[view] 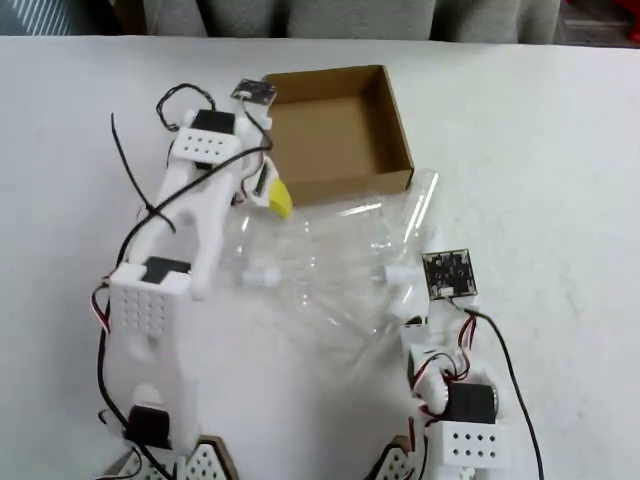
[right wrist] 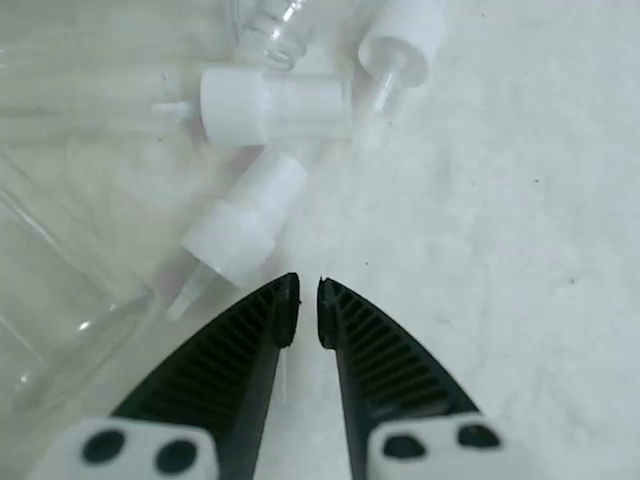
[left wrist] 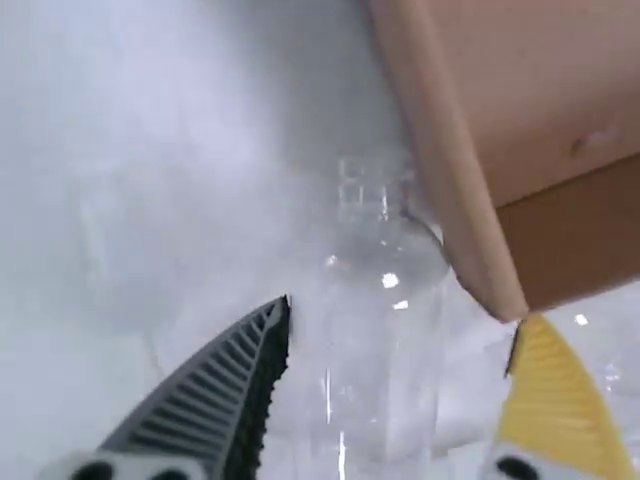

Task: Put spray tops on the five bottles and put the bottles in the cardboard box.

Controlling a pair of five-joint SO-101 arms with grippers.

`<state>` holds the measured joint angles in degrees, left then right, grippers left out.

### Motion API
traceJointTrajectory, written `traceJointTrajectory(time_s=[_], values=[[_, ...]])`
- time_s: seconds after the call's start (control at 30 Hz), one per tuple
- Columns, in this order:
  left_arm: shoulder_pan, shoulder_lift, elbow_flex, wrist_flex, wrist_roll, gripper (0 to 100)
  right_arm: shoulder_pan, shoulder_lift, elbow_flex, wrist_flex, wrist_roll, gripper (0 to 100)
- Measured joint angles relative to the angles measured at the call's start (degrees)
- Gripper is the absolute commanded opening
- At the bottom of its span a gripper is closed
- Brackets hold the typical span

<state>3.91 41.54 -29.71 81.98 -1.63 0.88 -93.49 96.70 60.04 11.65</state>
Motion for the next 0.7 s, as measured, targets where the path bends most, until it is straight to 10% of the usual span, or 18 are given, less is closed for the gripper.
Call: traceJointTrajectory(time_s=[0.7], values=[[0.00,11.69,-9.32,-5.19,-1.49,35,0.00,0.00,0.00,0.00,0.00,1.7]])
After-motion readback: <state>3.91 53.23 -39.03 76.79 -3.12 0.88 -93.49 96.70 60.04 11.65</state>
